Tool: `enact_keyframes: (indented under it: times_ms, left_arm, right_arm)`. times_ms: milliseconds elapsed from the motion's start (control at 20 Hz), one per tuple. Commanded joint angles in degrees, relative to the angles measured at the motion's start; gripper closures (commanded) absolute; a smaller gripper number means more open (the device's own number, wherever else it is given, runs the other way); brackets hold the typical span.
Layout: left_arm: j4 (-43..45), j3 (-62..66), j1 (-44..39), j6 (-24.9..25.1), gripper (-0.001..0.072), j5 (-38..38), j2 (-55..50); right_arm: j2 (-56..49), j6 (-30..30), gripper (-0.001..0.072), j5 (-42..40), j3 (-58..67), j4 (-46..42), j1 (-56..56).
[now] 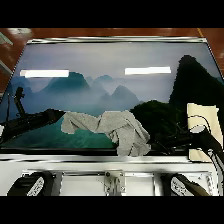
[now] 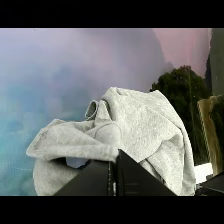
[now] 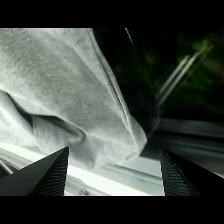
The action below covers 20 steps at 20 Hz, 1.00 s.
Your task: Fold the shirts.
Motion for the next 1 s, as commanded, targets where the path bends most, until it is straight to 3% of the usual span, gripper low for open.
enact_keyframes:
  times_ms: [0,200,250,300,350,650,800,950]
  left_arm:
    - [-0.02,0.0,0.02,-0.02,0.0671,0.07,0.0]
    - [-0.02,0.0,0.02,-0.02,0.0671,0.07,0.0]
    - [-0.02,0.0,0.02,-0.02,0.0671,0.07,0.0]
    - [0.0,0.0,0.02,0.0,0.067,0.2,0.0]
    - [0.02,0.0,0.04,0.02,0.067,0.76,0.0]
    - [3.08,11.32,6.91,3.91,0.0671,0.94,-0.02]
    - [3.23,27.41,13.97,3.89,0.0671,-0.15,-0.02]
    - [3.23,45.16,17.75,2.97,0.0671,-1.05,0.0]
  right_arm:
    - [-0.5,-0.04,0.0015,-4.94,-1.88,2.56,0.24]
    - [-5.55,0.24,0.0027,-11.17,-1.79,5.97,7.85]
    - [-6.25,0.26,0.0191,-13.05,-1.6,7.19,9.68]
    - [-6.25,0.5,0.0454,-14.25,-1.03,7.98,10.64]
    - [-6.25,0.42,0.0647,-12.92,0.39,9.14,10.91]
    - [4.44,-7.85,0.0656,6.95,25.79,13.25,9.18]
    - [13.62,-6.45,0.0656,3.61,44.87,13.77,8.57]
    - [19.91,0.85,0.0657,-6.03,60.24,10.8,8.52]
